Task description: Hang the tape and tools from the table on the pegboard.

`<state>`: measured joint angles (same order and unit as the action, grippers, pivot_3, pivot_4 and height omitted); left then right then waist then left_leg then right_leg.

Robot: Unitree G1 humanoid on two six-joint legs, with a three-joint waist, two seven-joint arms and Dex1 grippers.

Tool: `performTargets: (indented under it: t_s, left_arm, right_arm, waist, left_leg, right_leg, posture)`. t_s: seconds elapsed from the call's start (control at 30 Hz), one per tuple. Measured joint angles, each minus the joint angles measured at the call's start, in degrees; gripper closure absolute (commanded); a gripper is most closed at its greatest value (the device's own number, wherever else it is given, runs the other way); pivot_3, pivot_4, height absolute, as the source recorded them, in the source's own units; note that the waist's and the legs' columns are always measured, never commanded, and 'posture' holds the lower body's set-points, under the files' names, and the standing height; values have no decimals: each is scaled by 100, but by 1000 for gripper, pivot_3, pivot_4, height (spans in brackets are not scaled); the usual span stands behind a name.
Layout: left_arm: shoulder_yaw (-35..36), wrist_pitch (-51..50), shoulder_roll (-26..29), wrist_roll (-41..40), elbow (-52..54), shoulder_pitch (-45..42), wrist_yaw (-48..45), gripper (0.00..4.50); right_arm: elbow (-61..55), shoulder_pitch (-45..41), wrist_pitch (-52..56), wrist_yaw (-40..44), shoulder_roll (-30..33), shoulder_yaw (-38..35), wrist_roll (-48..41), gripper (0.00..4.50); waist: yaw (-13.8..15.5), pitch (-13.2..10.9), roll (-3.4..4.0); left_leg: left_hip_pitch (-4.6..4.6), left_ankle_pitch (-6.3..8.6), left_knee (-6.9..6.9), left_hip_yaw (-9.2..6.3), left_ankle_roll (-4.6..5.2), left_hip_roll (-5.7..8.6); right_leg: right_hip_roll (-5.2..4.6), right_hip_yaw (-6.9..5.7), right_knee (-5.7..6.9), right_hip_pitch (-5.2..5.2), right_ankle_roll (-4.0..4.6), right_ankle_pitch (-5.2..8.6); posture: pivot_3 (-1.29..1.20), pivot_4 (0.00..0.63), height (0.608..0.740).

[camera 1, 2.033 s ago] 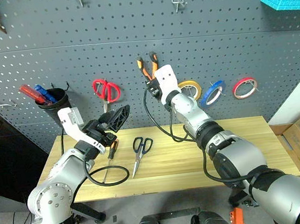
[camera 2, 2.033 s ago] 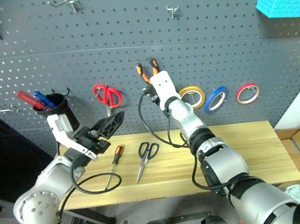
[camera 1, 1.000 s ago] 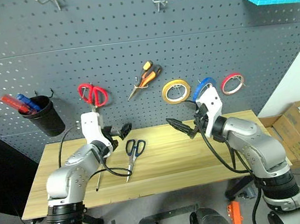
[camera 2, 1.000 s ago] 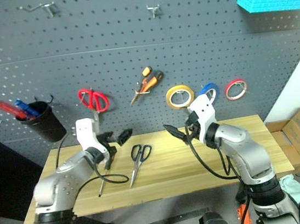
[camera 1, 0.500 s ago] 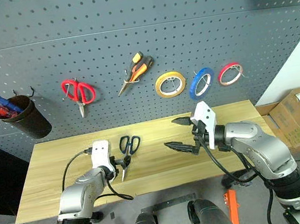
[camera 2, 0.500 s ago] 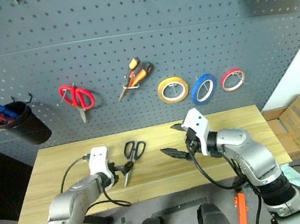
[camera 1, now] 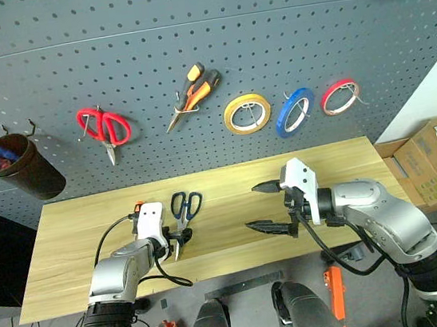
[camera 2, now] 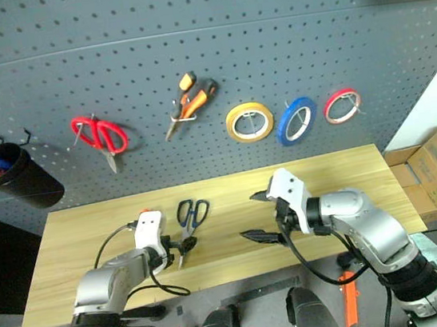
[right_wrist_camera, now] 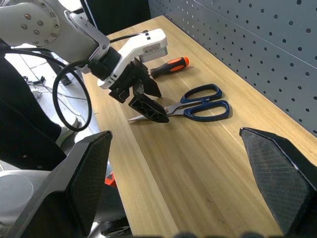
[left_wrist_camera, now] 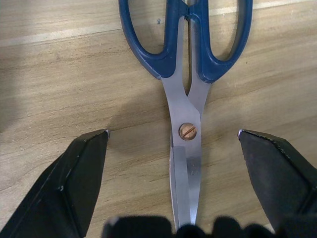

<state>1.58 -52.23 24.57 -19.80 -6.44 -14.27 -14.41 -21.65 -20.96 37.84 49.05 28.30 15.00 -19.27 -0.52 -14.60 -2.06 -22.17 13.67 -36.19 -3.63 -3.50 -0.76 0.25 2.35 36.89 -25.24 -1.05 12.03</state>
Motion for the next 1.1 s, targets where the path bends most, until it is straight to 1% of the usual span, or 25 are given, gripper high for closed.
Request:
performTargets:
  t_s: [0.03, 0.1, 0.23, 0.27, 0.3, 0.47, 0.63, 0.77, 0.9, 1.1]
  left_arm:
    - [-1, -29, 0, 22, 25, 20, -16, 1332]
    - [-3, -104, -1, 60, 71, 43, -55, 1981]
    - [-5, -209, -28, 95, 105, 52, -143, 3435]
    - [-5, -233, -32, 101, 107, 49, -151, 3763]
    - [-4, -238, -37, 109, 121, 38, -161, 3987]
    - [-1, -253, -75, 179, 124, 31, -241, 3986]
    - [53, -227, -138, 209, 148, 46, -247, 3986]
    - [53, -71, -162, 294, 399, 301, -231, 3986]
    - [176, 297, -317, 337, 819, 616, -132, 3986]
    - [505, 1246, -524, 313, 1778, 1234, -134, 3986]
  right_arm:
    - [0, 0, 1, -21, -12, 0, 0, 0]
    - [0, 0, 4, -49, -19, 0, 0, 0]
    - [0, 0, 6, -69, -25, 0, 0, 0]
    - [0, 0, 7, -71, -25, 0, 0, 0]
    - [0, -1, 9, -74, -25, 0, 0, 0]
    - [0, -5, 10, -74, -26, 0, 0, 0]
    - [0, -45, -3, -84, -47, -3, 1, 0]
    - [3, -39, -132, -248, -255, -47, -1, 0]
    - [3, 104, -426, -511, -581, -330, -51, 0]
    - [-4, 392, -728, -649, -943, -687, -398, 0]
  waist:
    - [-5, 0, 0]
    - [-19, 0, 0]
    - [-41, -1, -1]
    - [-46, -1, -1]
    - [-49, -1, -1]
    - [-57, -1, -1]
    - [-60, -1, -1]
    - [-87, 1, -3]
    - [-68, 12, -13]
    - [21, 73, -39]
  left_leg:
    - [0, 0, 0, 0, 0, 0]
    - [0, 0, 0, 1, 0, 2]
    - [-2, 0, 0, 1, 0, 5]
    - [-2, 0, 0, 2, 0, 5]
    - [-2, 0, 0, 1, -1, 5]
    - [-2, 0, 1, 1, -1, 5]
    - [-2, 0, 1, 1, -1, 5]
    - [-15, 0, 1, -1, -2, 3]
    - [-27, -1, 0, -13, -4, 5]
    - [-27, -1, -1, -12, -5, 6]
  right_leg:
    - [-1, 0, 0, 0, 0, 0]
    - [-3, 0, -1, 1, 0, 0]
    - [-7, -1, -3, 1, -2, 1]
    - [-7, -1, -3, 1, -2, 1]
    - [-7, -1, -3, 1, -3, 2]
    - [-8, -2, -2, 0, -3, 2]
    - [-8, -2, -2, 0, -5, 1]
    - [-9, -3, -3, -7, -6, 0]
    - [-19, -14, -3, -12, -6, -1]
    - [-29, -14, -3, -13, -6, -2]
  posture:
    - [36, 277, 740]
    - [34, 272, 740]
    - [33, 264, 740]
    - [34, 261, 740]
    - [34, 260, 740]
    - [37, 250, 740]
    - [47, 226, 740]
    - [63, 199, 740]
    - [86, 163, 740]
    - [133, 118, 740]
